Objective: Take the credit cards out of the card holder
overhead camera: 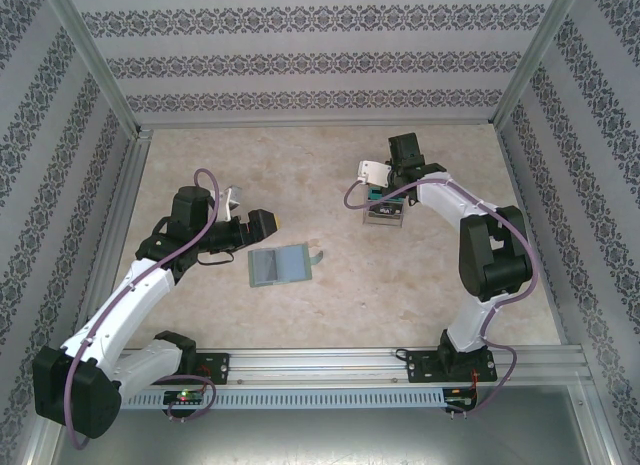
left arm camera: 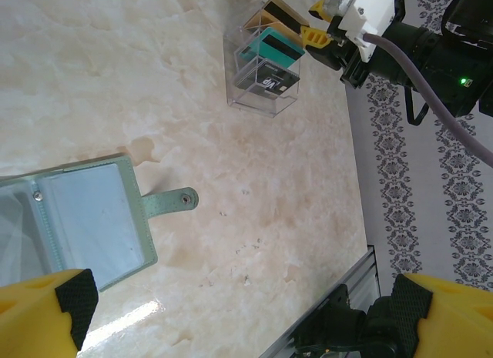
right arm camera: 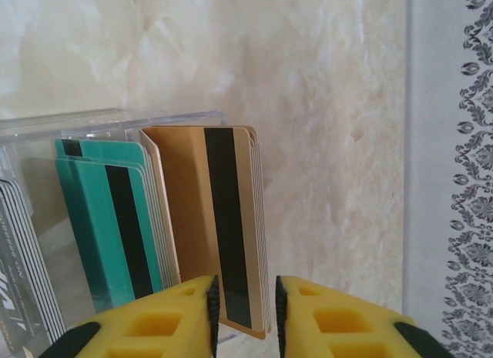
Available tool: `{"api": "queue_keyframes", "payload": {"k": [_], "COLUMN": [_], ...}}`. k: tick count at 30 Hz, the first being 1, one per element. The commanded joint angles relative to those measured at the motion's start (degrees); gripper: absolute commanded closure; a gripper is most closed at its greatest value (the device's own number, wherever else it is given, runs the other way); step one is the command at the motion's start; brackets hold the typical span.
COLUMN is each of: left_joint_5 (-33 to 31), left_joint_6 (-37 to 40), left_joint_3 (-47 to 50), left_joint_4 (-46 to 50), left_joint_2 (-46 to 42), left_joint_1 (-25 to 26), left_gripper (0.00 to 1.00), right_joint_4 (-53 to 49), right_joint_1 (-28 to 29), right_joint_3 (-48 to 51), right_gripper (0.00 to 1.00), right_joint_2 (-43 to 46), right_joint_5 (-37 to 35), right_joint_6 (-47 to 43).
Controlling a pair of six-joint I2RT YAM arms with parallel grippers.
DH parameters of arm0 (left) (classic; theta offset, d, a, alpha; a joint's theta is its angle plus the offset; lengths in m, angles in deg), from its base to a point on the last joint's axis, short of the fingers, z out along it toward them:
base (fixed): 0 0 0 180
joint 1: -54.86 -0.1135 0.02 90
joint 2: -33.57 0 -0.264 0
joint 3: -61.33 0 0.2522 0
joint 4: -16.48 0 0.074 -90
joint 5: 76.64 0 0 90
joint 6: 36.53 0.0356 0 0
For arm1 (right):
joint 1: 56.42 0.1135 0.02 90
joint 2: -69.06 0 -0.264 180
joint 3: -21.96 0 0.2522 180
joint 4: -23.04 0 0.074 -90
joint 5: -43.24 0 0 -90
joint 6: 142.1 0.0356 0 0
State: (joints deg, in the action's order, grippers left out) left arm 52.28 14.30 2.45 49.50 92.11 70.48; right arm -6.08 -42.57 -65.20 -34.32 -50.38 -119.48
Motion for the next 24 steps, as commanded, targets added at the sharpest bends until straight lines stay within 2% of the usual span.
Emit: {"api": "queue_keyframes", "payload": {"k": [1,10,24], "left_joint_5": [0.4,0.6,0.4], "left_joint_6": [0.4,0.3,0.4], "left_joint_3": [1.0,1.2,1.1], "left_joint_4": [-0.9,-1.0,-1.0], "left_joint_2": [-0.2,-0.4,-0.1], "left_joint_1": [-0.7,-0.7,-0.7], "left_gripper": [0.01,0.01,0.01], "right_joint_4": [-0.9,-4.7,-2.2], "right_joint_1": [-0.4,-0.8,-0.7], "right_joint_3": [-1.5,-2.5,-3.5], "right_gripper": [0.69,0.62,0.59], "right_joint_2": [-0.1,0.8,-2.3], "right_joint_5": [1.2,5.2,2.9], "right_joint_6": [1.8,4.3,5.0]}}
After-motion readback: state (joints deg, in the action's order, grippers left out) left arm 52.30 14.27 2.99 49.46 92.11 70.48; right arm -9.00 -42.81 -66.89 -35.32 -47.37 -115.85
